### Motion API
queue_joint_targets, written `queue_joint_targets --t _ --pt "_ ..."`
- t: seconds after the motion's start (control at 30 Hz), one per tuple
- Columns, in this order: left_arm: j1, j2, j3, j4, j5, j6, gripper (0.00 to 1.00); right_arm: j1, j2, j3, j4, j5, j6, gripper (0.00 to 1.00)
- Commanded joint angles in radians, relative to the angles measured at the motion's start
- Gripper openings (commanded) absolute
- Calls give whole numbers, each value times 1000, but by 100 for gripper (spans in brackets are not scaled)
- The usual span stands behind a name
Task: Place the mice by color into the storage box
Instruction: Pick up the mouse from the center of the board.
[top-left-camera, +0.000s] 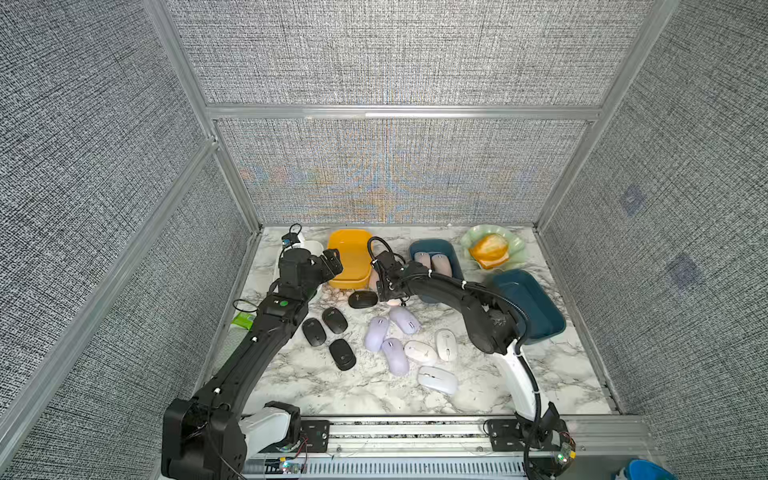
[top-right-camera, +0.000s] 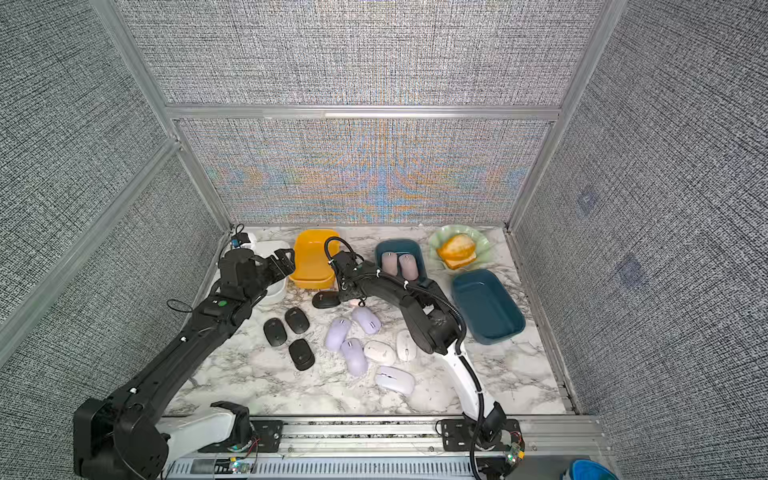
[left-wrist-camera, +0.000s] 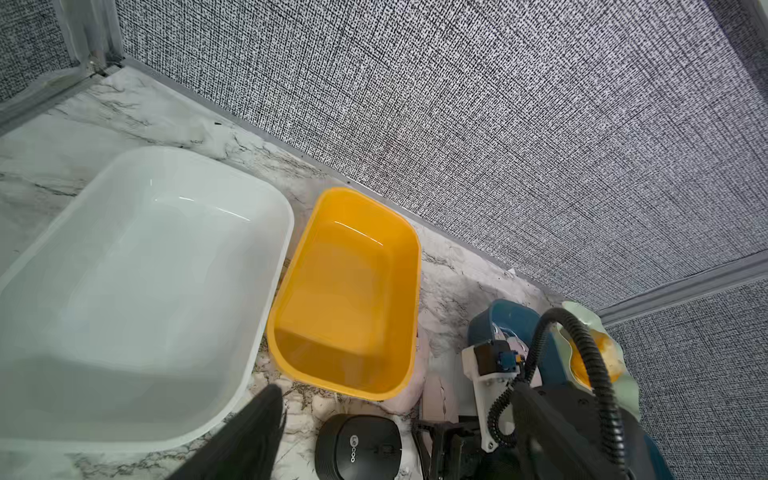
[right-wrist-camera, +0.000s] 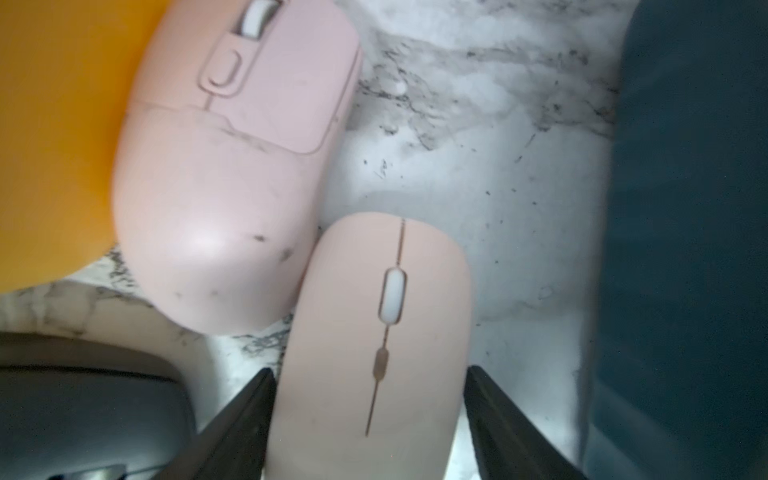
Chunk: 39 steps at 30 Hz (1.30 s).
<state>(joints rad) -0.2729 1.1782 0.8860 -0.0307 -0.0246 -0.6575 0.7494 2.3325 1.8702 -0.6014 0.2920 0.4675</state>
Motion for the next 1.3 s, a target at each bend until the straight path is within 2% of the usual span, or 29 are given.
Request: queue_joint_targets --t 0.0,0.23,0.5,0.77,1.0,1.27 --pt "0 6 7 18 25 12 86 -8 0 -3 -15 -2 10 70" --pt "0 19 14 16 42 13 86 -4 -37 -18 23 -18 -31 60" --pt "0 26 19 16 56 14 85 4 -96 18 -20 14 -80 58" --pt "1 36 22 20 84 13 85 -15 -193 -15 -26 46 -111 57" --pt "0 47 25 22 115 9 84 -129 -325 -169 -13 37 -163 57" --pt "0 62 26 29 142 5 84 -255 -328 -235 -56 -148 -245 56"
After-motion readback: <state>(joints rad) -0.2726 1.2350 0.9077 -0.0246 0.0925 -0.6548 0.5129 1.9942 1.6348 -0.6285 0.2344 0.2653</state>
